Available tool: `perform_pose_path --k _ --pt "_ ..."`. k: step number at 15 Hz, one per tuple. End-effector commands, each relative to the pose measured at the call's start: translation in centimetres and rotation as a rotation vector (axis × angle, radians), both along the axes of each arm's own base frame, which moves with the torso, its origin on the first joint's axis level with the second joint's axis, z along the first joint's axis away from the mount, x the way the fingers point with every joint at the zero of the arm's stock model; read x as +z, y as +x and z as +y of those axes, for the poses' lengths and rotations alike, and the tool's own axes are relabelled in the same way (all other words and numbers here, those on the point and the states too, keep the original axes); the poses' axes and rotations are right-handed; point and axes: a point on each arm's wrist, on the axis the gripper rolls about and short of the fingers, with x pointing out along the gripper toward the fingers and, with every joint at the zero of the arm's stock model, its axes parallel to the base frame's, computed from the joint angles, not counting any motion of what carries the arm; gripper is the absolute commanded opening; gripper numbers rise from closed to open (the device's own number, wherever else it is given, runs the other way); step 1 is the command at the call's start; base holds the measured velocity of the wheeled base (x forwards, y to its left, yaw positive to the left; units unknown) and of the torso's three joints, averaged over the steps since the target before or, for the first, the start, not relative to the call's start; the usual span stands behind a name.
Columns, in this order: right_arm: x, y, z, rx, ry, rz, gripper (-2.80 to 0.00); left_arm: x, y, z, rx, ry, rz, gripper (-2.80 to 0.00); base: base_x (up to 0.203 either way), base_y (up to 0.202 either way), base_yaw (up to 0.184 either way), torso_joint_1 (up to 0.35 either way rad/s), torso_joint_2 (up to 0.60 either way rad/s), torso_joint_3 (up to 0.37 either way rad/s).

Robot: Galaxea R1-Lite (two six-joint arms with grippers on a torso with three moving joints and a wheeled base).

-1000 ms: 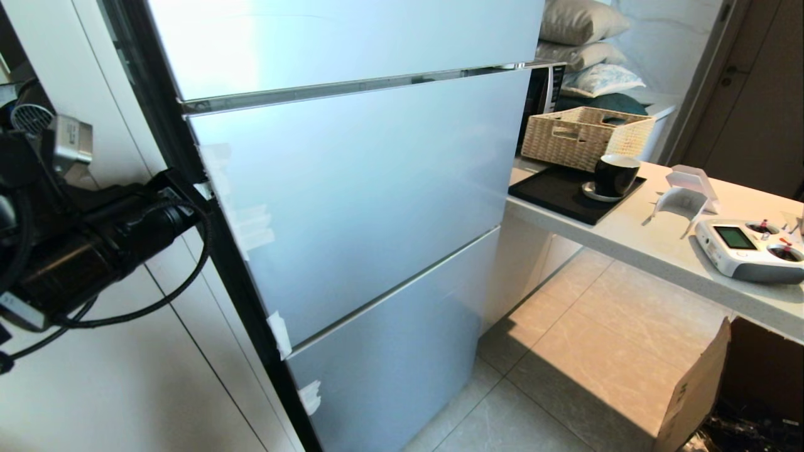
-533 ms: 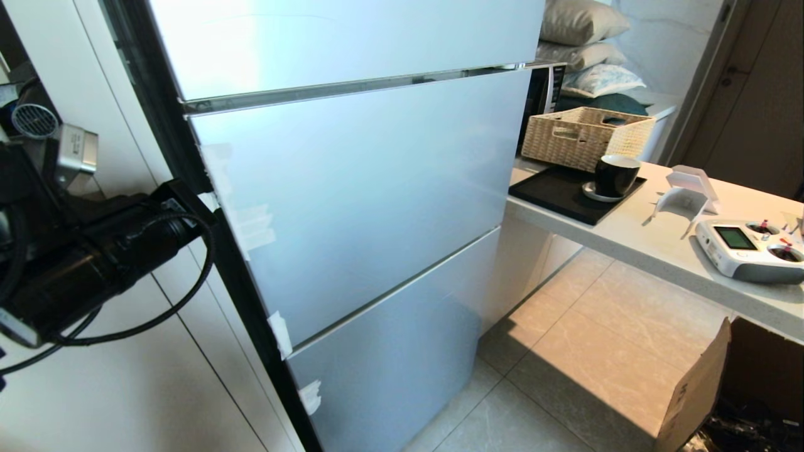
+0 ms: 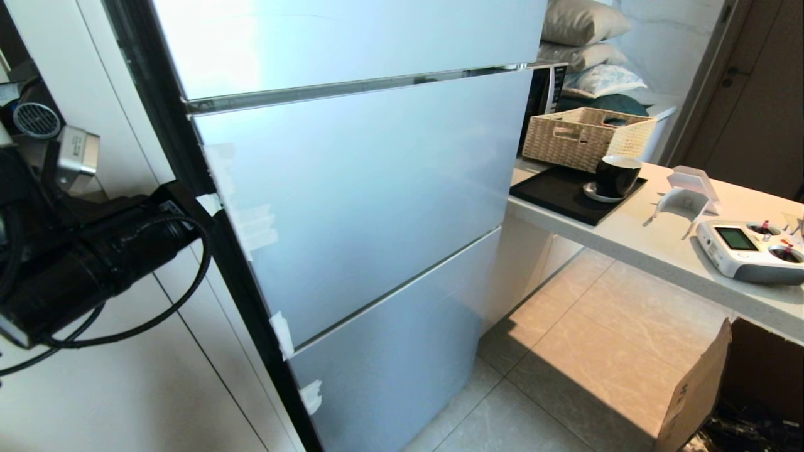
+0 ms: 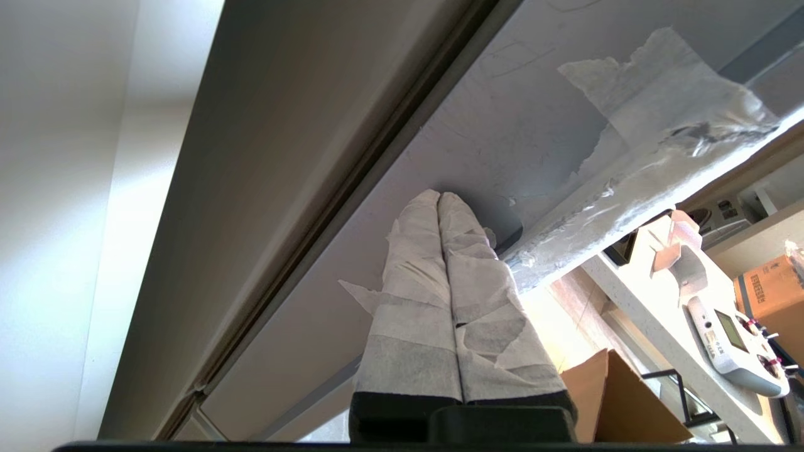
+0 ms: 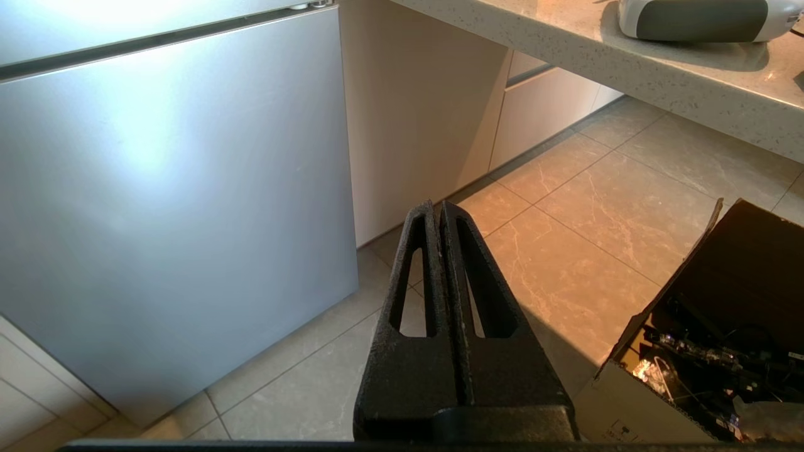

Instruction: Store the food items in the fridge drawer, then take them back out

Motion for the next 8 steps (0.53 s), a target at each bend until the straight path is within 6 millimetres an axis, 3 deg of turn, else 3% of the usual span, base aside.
perform_pose_path --k 1,8 --pt "0.0 0.0 0.0 0.002 -0.001 0.001 -2.80 0.3 -0.6 -0.3 -0.023 -0.007 -0.015 -2.80 0.000 0.000 0.000 0.000 0.00 0.000" --pt "0.0 0.0 0.0 0.000 0.000 0.001 -2.80 -0.5 -2.7 -1.7 -0.112 -0.001 0.002 -2.80 0.000 0.000 0.000 0.000 0.00 0.000"
